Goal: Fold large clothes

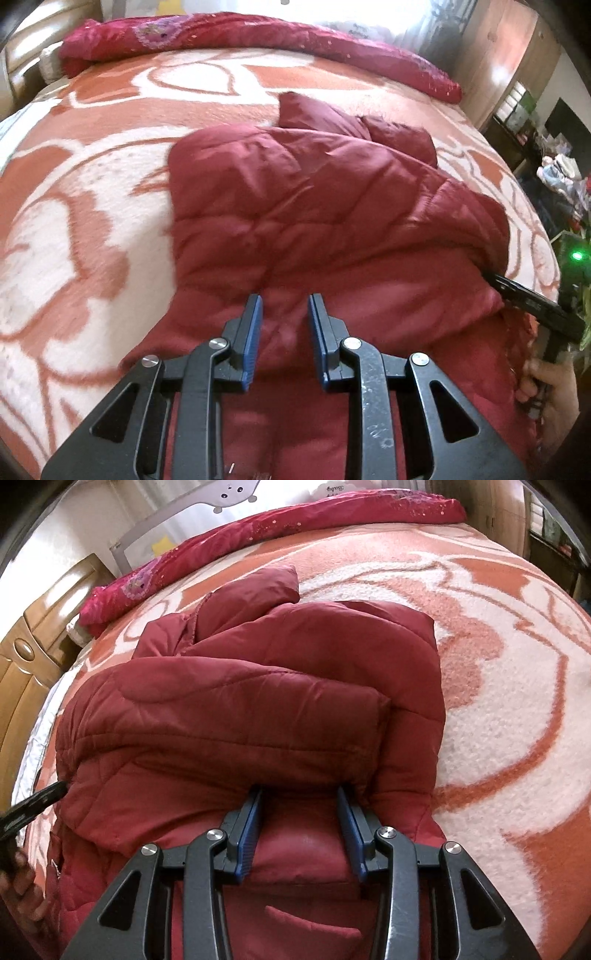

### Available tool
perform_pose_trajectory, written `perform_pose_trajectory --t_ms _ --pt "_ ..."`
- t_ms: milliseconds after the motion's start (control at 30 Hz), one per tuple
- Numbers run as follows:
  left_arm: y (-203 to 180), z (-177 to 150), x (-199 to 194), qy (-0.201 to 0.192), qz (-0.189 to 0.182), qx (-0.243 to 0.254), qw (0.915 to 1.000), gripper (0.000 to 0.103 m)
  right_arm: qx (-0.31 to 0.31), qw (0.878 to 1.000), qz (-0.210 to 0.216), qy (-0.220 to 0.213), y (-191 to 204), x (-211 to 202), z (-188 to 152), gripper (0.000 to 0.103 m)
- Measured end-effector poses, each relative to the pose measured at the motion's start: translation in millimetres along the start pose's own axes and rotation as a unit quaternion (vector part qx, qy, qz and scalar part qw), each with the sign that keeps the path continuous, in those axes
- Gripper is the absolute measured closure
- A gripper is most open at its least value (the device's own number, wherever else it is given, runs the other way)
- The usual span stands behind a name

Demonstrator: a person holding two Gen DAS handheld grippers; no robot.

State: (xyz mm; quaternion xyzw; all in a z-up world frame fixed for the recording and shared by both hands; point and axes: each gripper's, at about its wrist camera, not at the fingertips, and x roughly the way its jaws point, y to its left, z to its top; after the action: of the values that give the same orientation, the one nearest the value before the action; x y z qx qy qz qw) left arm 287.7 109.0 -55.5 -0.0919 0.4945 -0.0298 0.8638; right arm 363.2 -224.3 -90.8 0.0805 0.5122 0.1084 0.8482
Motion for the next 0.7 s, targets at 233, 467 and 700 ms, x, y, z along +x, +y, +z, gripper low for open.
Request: perform_pose_trajectory --t_ms 233,467,700 --pt "23.5 -37.7 -44.7 -0.008 0.001 -0.022 0.9997 0.075 0.01 1.0 0.005 -0.004 2.8 -15.4 0.7 0.06" --pt "44.3 -73.0 -72.9 -0.013 0.008 -0.055 0.9984 0.06 0.018 0.999 0.024 -0.015 3.6 -47.3 -6.1 0.047" --pt "55.0 -101.2 -87.6 -0.011 0.008 -0.07 0.9974 0.057 0.009 0.999 0.041 -0.025 4.9 -81.1 -28.1 0.045"
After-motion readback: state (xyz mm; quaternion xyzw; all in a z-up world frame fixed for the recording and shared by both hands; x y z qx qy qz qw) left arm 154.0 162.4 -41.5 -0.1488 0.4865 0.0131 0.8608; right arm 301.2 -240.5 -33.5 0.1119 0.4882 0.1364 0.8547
